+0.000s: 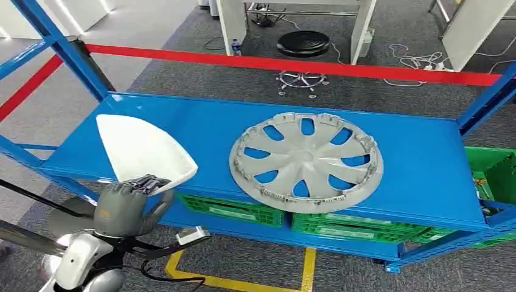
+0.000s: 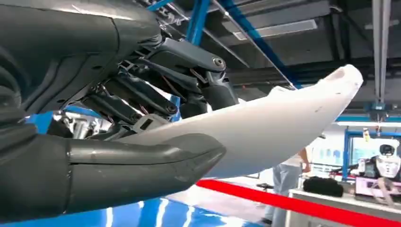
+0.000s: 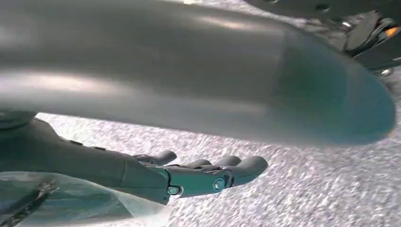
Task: Take the parts from the cabinet and place them on the table.
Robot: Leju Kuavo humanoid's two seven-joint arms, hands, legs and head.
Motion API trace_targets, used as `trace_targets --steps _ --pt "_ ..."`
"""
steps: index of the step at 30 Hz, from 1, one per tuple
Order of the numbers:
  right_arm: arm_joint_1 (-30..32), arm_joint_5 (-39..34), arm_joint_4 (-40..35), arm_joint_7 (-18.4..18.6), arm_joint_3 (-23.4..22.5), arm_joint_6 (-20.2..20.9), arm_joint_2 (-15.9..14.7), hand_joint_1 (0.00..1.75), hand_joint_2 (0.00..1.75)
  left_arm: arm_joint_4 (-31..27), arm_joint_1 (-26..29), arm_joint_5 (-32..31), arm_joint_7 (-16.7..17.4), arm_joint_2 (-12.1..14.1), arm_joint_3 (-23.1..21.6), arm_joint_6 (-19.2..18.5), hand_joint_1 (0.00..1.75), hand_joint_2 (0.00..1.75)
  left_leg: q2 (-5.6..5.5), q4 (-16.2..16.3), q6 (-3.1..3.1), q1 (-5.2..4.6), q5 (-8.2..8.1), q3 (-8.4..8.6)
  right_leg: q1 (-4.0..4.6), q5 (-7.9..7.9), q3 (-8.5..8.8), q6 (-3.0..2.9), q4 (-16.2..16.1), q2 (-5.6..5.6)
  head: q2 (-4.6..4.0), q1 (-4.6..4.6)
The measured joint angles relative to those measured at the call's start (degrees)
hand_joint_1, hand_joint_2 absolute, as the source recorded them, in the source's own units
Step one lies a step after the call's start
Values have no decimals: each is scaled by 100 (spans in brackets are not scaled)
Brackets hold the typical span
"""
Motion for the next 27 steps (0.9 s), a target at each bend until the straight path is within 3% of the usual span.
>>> trace_targets --steps 1,2,4,5,6,7,9,10,11,12,13,14,15,16,17,19,20,21,22,23,25,26,27 --pt "1 -2 0 0 4 0 0 0 0 2 12 0 4 0 4 -7 175 175 0 95 30 -19 5 44 33 34 -54 -16 5 -8 0 0" --pt "-1 -2 0 0 11 0 0 0 0 0 23 0 13 0 7 -9 175 175 0 -42 83 -48 117 213 67 74 -104 -23 6 -11 0 -2" --pt "-6 -2 0 0 17 0 0 0 0 -9 24 0 15 0 9 -11 175 175 0 -946 275 -141 456 841 138 144 -172 -39 6 -12 0 -2" --pt "-9 -4 0 0 17 0 4 0 0 -24 21 0 15 0 15 -11 175 175 0 -1447 421 -223 529 1170 126 175 -188 -46 5 -13 0 4" --pt "-10 -4 0 0 20 2 37 0 0 -42 22 0 15 4 24 -11 175 175 33 -1677 509 -233 450 1296 188 209 -216 -15 6 -18 0 22" --pt "-8 -4 0 0 20 4 20 0 0 -57 19 -2 17 2 28 -11 175 175 33 -1732 456 -257 486 1290 134 260 -238 22 3 -25 0 0" --pt "-11 -7 2 0 20 4 13 0 0 -59 26 -4 17 2 33 -11 175 175 31 -1743 474 -297 540 1238 98 330 -266 96 -15 -32 0 0" --pt "-4 -7 9 0 22 4 9 0 0 -68 31 -4 17 2 33 -11 175 175 36 -1830 485 -277 634 1219 119 393 -269 140 -56 -28 0 9" --pt "-14 -9 26 0 22 2 -18 0 0 -70 29 -4 17 4 33 -13 175 175 63 -1934 468 -218 744 1215 113 319 -308 161 -42 -14 0 0" --pt "-4 -9 26 2 22 2 -13 0 0 -72 22 -4 17 0 33 -11 175 175 69 -1952 490 -219 809 1147 115 44 -421 187 121 2 0 26" --pt "-1 -7 26 2 24 4 -13 0 0 -72 25 0 17 -7 35 -13 175 175 70 -1946 497 -215 870 1056 93 -340 -559 212 512 6 0 42" --pt "-2 -4 26 7 28 0 -15 0 0 -72 50 0 22 -7 39 -15 175 175 71 -1938 485 -218 918 981 75 -621 -656 239 930 7 0 55" --pt "-8 -4 26 7 37 -13 -17 0 0 -72 67 2 24 -7 46 -15 175 175 73 -1934 479 -224 978 902 61 -804 -734 268 1332 5 0 48" --pt "-10 -4 26 7 46 -15 -17 0 0 -72 70 2 24 -7 50 -15 175 175 77 -1919 467 -223 1039 813 56 -790 -742 295 1575 6 0 55" --pt "-10 -4 26 7 48 -15 -17 0 0 -72 74 2 26 -9 55 -17 175 175 77 -1901 456 -219 1094 729 46 -619 -645 315 1575 5 0 55" --pt "-19 -4 26 7 55 -17 -28 0 0 -72 93 2 30 -7 76 -24 175 175 75 -1840 406 -201 1190 547 17 -163 -100 349 924 4 0 57" --pt "-34 -4 26 9 57 -20 -31 0 0 -74 95 4 33 -7 85 -26 175 175 72 -1794 375 -199 1228 478 -2 -114 262 360 420 6 0 57" --pt "-68 -4 24 9 59 -20 -30 0 0 -83 106 4 35 -7 94 -26 175 175 71 -1750 340 -221 1251 411 6 -348 592 365 -62 20 0 83" --pt "-74 -4 24 7 61 -20 -33 0 0 -96 103 9 39 -2 112 -28 175 175 73 -1697 311 -227 1286 375 24 -421 720 269 -312 48 0 85" --pt "-81 -4 24 4 61 -20 -33 0 0 -101 103 11 39 -2 120 -28 175 175 75 -1692 286 -228 1344 367 29 -413 593 227 -286 45 0 81" --pt "-61 -4 26 9 63 -20 -31 0 0 -105 134 37 39 2 127 -28 175 175 73 -1696 242 -220 1417 349 36 -357 534 129 -258 29 0 98" --pt "-62 -2 33 15 66 -20 -28 0 0 -107 158 65 39 15 144 -31 175 175 68 -1657 200 -202 1313 308 13 -299 493 58 -260 -4 0 103" --pt "-73 0 33 22 66 -20 -28 0 0 -107 168 74 39 15 160 -31 175 175 69 -1499 159 -198 997 260 14 -245 437 -9 -259 -7 0 83"
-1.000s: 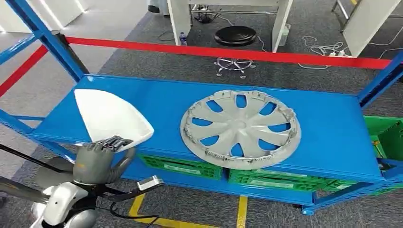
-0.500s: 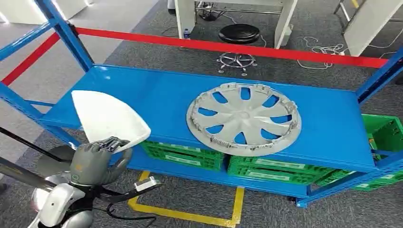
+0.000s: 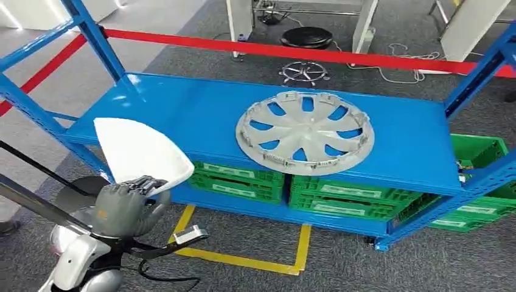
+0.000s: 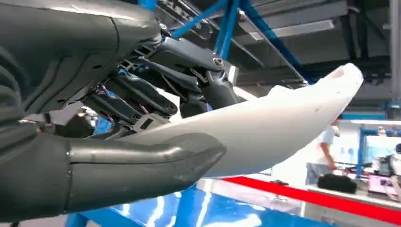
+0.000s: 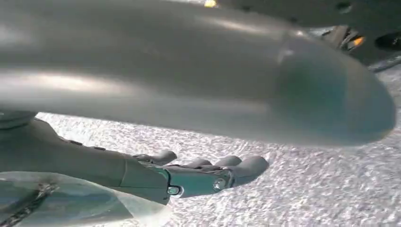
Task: Take the parts from the cabinet and place them on the table.
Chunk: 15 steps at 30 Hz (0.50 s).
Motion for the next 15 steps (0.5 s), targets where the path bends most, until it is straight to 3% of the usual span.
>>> trace_targets --steps 2,3,4,5,6,8,9,10,12,13,14,15 --pt "0 4 2 2 0 0 0 0 0 0 7 15 0 2 22 2 175 175 1 823 -62 33 -733 -171 2 118 -74 -24 14 -18 0 -16" --pt "0 4 0 2 0 -2 0 0 0 0 14 15 0 7 33 0 175 175 1 1242 -76 43 -944 -239 5 172 -152 -23 30 -25 0 -20" --pt "0 4 0 2 0 -4 0 0 0 0 27 15 0 9 46 0 175 175 1 1526 -85 53 -991 -249 6 224 -231 -17 53 -29 0 -13" --pt "0 4 0 2 0 -4 0 0 0 0 37 15 0 9 59 2 175 175 1 1564 -87 60 -900 -153 6 267 -319 -12 80 -35 0 -18" --pt "0 4 0 2 0 -2 0 0 0 0 40 15 0 9 68 2 175 175 1 1346 -78 63 -727 56 6 303 -400 -3 110 -39 0 -20" --pt "-4 4 0 2 0 -2 0 0 0 -2 40 15 0 9 79 2 175 175 0 394 -26 63 -402 714 6 365 -515 27 157 -34 0 -16" --pt "-5 4 0 2 0 -2 2 0 0 -11 37 17 0 11 85 2 175 175 -6 -90 20 56 -468 1013 8 399 -551 52 170 -31 0 -24" --pt "-9 4 0 2 0 -2 2 0 0 -20 38 15 0 9 85 2 175 175 -6 -328 38 37 -505 1132 34 439 -585 90 185 -24 0 -7" --pt "-5 4 0 2 0 -2 2 0 0 -33 37 17 0 9 87 2 175 175 -6 -338 68 16 -489 1062 21 552 -639 160 156 -30 0 -20" --pt "2 4 2 2 0 -2 2 0 0 -33 43 17 0 9 87 2 175 175 -5 -337 114 13 -431 1018 22 620 -653 204 121 -31 0 -13" --pt "6 4 15 2 0 -2 0 0 0 -33 48 17 0 11 85 2 175 175 12 -428 178 74 -332 949 17 590 -713 245 141 -25 0 -20" --pt "10 4 13 2 2 -2 2 0 0 -33 43 17 0 17 87 2 175 175 37 -418 214 57 -272 882 17 364 -780 263 237 -11 0 -24"
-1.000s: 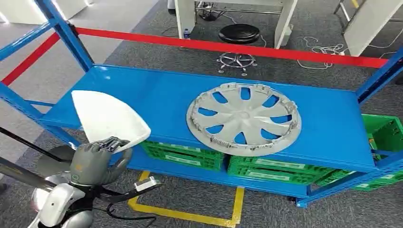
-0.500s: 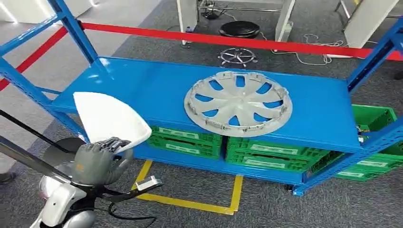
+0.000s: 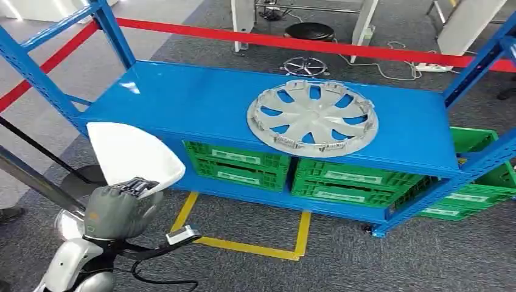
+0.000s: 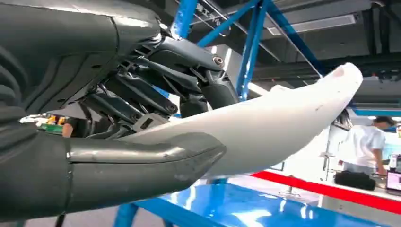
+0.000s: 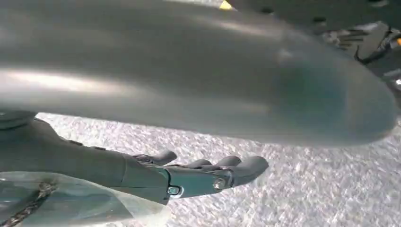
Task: Take the parts from the cabinet and place them on the table.
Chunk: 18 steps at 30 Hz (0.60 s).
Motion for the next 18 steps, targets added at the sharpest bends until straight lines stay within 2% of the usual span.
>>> trace_targets --steps 1,2,3,4,5,6,7,8,9,10,11,12,13,14,15,16,17,18 --pt "11 0 0 2 0 2 0 0 0 -7 -6 0 0 -4 2 0 175 175 1 7 48 -6 50 -73 1 -342 -104 2 266 11 0 33" --pt "10 0 0 2 0 0 -2 0 0 -7 4 4 0 -4 4 0 175 175 1 11 58 -22 107 -152 -2 -712 -193 8 712 11 0 53" --pt "3 0 0 2 0 0 -2 0 0 -7 10 9 0 -4 4 0 175 175 2 14 73 -42 171 -230 0 -961 -281 18 1139 12 0 41" --pt "-6 2 0 2 0 -9 -2 0 0 -7 9 15 -2 -4 4 0 175 175 4 28 78 -62 237 -322 4 -1058 -330 22 1501 12 0 50" --pt "-11 2 0 2 0 -13 -2 0 0 -7 11 18 -4 -4 7 0 175 175 4 35 81 -79 291 -402 4 -966 -282 15 1636 12 0 52" --pt "-10 2 0 2 2 -15 -2 0 0 -7 16 28 -7 -4 4 0 175 175 4 48 79 -94 350 -483 9 -733 -107 -2 1530 12 0 52" --pt "-12 2 0 2 2 -17 -2 0 0 -7 16 35 -7 -4 9 0 175 175 3 64 73 -105 400 -559 22 -479 169 -26 1211 13 0 48" --pt "-18 2 0 2 2 -17 -2 0 0 -7 16 41 -7 -4 18 0 175 175 -1 85 62 -110 444 -624 34 -328 509 -60 748 15 0 55" --pt "-29 2 0 2 2 -20 -2 0 0 -9 17 46 -7 -4 24 2 175 175 -4 112 47 -111 487 -649 42 -353 880 -94 218 26 0 48" --pt "-44 0 0 0 4 -24 -2 0 0 -15 25 59 -7 -4 30 6 175 175 -7 150 19 -144 521 -706 70 -505 1230 -99 -290 31 0 59" --pt "-53 2 0 -2 7 -26 -2 0 0 -20 34 81 -9 0 46 11 175 175 -3 151 -6 -137 591 -731 70 -590 1314 -119 -502 30 0 35" --pt "-44 2 0 -2 11 -26 0 0 0 -22 38 96 -11 0 59 17 175 175 1 137 -24 -122 658 -742 90 -547 1196 -131 -466 37 0 46" --pt "-27 2 0 0 20 -28 -2 0 0 -26 48 101 -24 0 68 17 175 175 1 124 -57 -110 712 -751 108 -520 1172 -159 -459 33 0 48" --pt "-7 2 0 0 35 -28 2 0 0 -26 68 101 -26 6 79 20 175 175 -9 127 -95 -128 739 -779 68 -443 1116 -206 -492 15 0 54" --pt "-20 4 0 2 39 -28 9 0 0 -26 90 101 -31 15 103 18 175 175 -21 194 -147 -103 516 -824 53 -385 1064 -259 -485 -17 0 53" --pt "-23 4 0 0 39 -31 9 0 0 -26 94 101 -35 15 122 20 175 175 -23 415 -197 -83 151 -867 51 -327 1000 -328 -480 -21 0 31" --pt "-26 4 0 2 42 -31 9 0 0 -26 96 101 -39 17 127 20 175 175 -23 824 -239 -49 -244 -936 53 -272 929 -326 -475 -29 0 4" --pt "-26 4 0 2 44 -31 9 0 0 -26 99 101 -42 19 131 20 175 175 -23 1293 -271 -26 -566 -1010 53 -211 874 -323 -459 -35 0 15"
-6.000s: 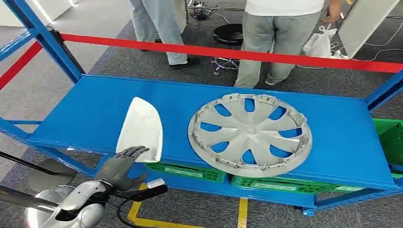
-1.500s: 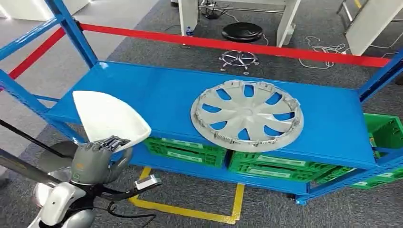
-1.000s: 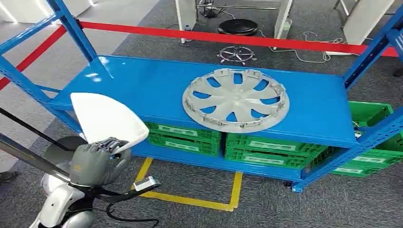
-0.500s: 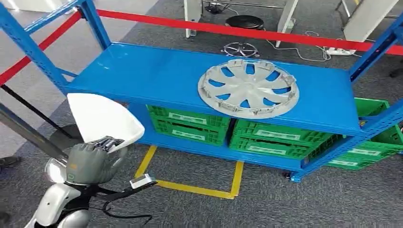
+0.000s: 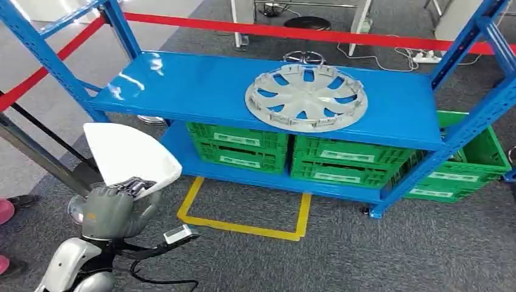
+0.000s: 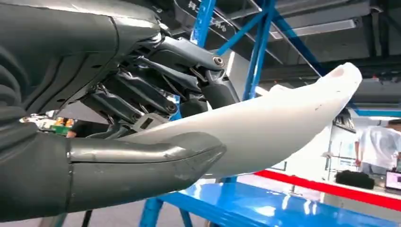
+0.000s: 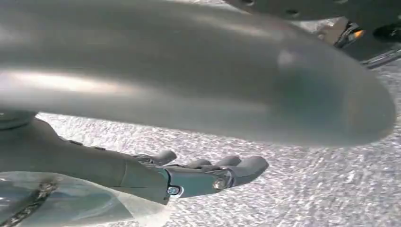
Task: Take the parts from the cabinet and place them on the table.
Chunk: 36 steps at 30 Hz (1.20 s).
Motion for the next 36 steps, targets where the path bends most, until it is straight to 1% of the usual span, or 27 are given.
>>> trace_targets --steps 1,2,3,4,5,6,7,8,10,18,19,20,21,22,23,24,25,26,27,29,30,31,32,33,34,35,36 --pt "0 0 0 0 0 -2 0 0 0 0 4 2 0 2 7 0 175 175 0 424 -26 21 -158 -52 -1 54 -57 5 35 -6 0 -9" --pt "-1 0 0 0 2 -2 0 0 0 2 6 2 -6 2 13 0 175 175 0 661 -49 43 -88 -32 -4 111 -176 17 95 -14 0 -4" --pt "0 -2 0 0 4 -2 0 0 0 2 7 6 -13 2 15 0 175 175 0 656 -59 57 42 54 -4 137 -258 26 125 -15 0 -9" --pt "-2 -2 0 -2 9 -2 2 0 0 2 8 15 -30 2 26 0 175 175 0 377 -60 72 291 304 -8 173 -387 46 196 -17 0 -7" --pt "-2 -2 0 -2 15 -2 7 0 0 0 7 15 -37 2 33 4 175 175 0 -67 -49 74 466 618 -17 199 -472 69 255 -16 0 -7" --pt "-3 -2 0 -2 22 -4 9 0 0 0 6 15 -42 2 35 7 175 175 -5 -578 -33 74 513 962 -21 221 -535 94 308 -11 0 -9" --pt "-4 -2 0 -2 31 -4 9 0 0 0 3 17 -44 2 37 7 175 175 -9 -975 -8 51 387 1194 12 241 -604 123 355 -6 0 -13" --pt "-5 -4 0 -2 39 -7 9 0 0 0 5 15 -48 2 39 15 175 175 -15 -1161 54 45 323 1258 8 308 -642 168 368 1 0 2" --pt "0 -4 0 -7 42 -15 9 0 0 0 12 15 -52 0 42 24 175 175 -15 -1149 91 22 358 1172 -6 421 -714 228 348 -2 0 0" --pt "2 -4 0 -7 44 -15 9 0 0 0 12 15 -52 0 42 24 175 175 -15 -1150 93 21 359 1168 -7 431 -718 235 345 -2 0 -2" --pt "6 -4 0 -7 44 -20 9 0 0 0 11 15 -52 2 42 24 175 175 -14 -1160 104 21 369 1156 -6 448 -728 251 342 -1 0 -6" --pt "13 -4 2 -7 44 -22 9 0 0 0 11 17 -52 2 42 26 175 175 -5 -1225 157 44 405 1115 6 460 -771 285 347 2 0 -4" --pt "10 -4 4 -9 44 -22 9 0 0 0 10 15 -52 2 42 26 175 175 8 -1233 196 71 438 1103 -15 366 -801 292 382 8 0 2" --pt "7 -4 4 -7 46 -22 9 0 0 0 10 15 -52 5 42 26 175 175 23 -1226 225 58 471 1062 -18 246 -830 305 430 22 0 4" --pt "10 -4 4 -2 48 -48 9 0 0 0 12 17 -55 0 50 28 175 175 27 -1224 316 17 623 864 -28 -666 -1107 325 1413 41 0 20" --pt "-4 -2 2 -2 52 -70 11 0 0 4 13 17 -63 0 50 26 175 175 28 -1196 340 -61 850 563 -23 -464 -1001 297 2069 45 0 17" --pt "-30 -4 0 -2 79 -87 7 0 0 2 14 37 -68 -4 50 24 175 175 17 -1150 299 -101 1034 343 41 -215 146 162 532 55 0 13" --pt "-42 -2 0 -2 87 -92 4 0 0 2 8 46 -68 -4 52 24 175 175 21 -1127 276 -115 1081 315 51 -334 452 162 23 51 0 7" --pt "-52 -4 0 -2 92 -96 7 0 0 2 9 50 -68 -2 55 26 175 175 32 -1131 257 -108 1139 298 59 -390 440 164 -83 54 0 0" --pt "-41 -2 0 -2 98 -98 7 0 0 4 9 52 -68 -2 57 24 175 175 35 -1163 196 -82 1273 265 86 -302 341 130 -41 59 0 11" --pt "-24 -2 2 -2 98 -96 22 0 0 4 21 52 -70 0 59 24 175 175 22 -1135 154 -83 1199 217 23 -211 278 87 -72 21 0 24" --pt "-38 -2 0 2 98 -96 22 0 0 4 25 54 -70 0 72 24 175 175 10 -1031 108 -83 922 170 29 -152 201 27 -55 16 0 6" --pt "-32 -2 0 0 98 -96 22 0 0 4 22 54 -70 -4 79 22 175 175 6 -714 72 -52 506 111 29 -95 116 -11 -38 -2 0 -15" --pt "-33 -2 0 -2 101 -98 22 0 0 4 26 54 -68 -4 79 22 175 175 6 -273 37 -23 130 45 30 -33 28 -11 -12 -6 0 -20" --pt "-35 -2 0 -2 101 -98 22 0 0 7 26 54 -70 -4 85 22 175 175 6 166 14 -5 -116 -16 30 22 -47 -9 26 -12 0 -18" --pt "-37 -2 0 -2 101 -98 22 0 0 7 25 57 -70 -4 87 22 175 175 6 554 -8 12 -178 -45 29 84 -145 -6 88 -16 0 -22" --pt "-38 -2 0 0 101 -98 22 0 0 7 25 57 -70 -4 87 22 175 175 6 695 -27 32 -17 4 26 140 -280 4 155 -22 0 -24"
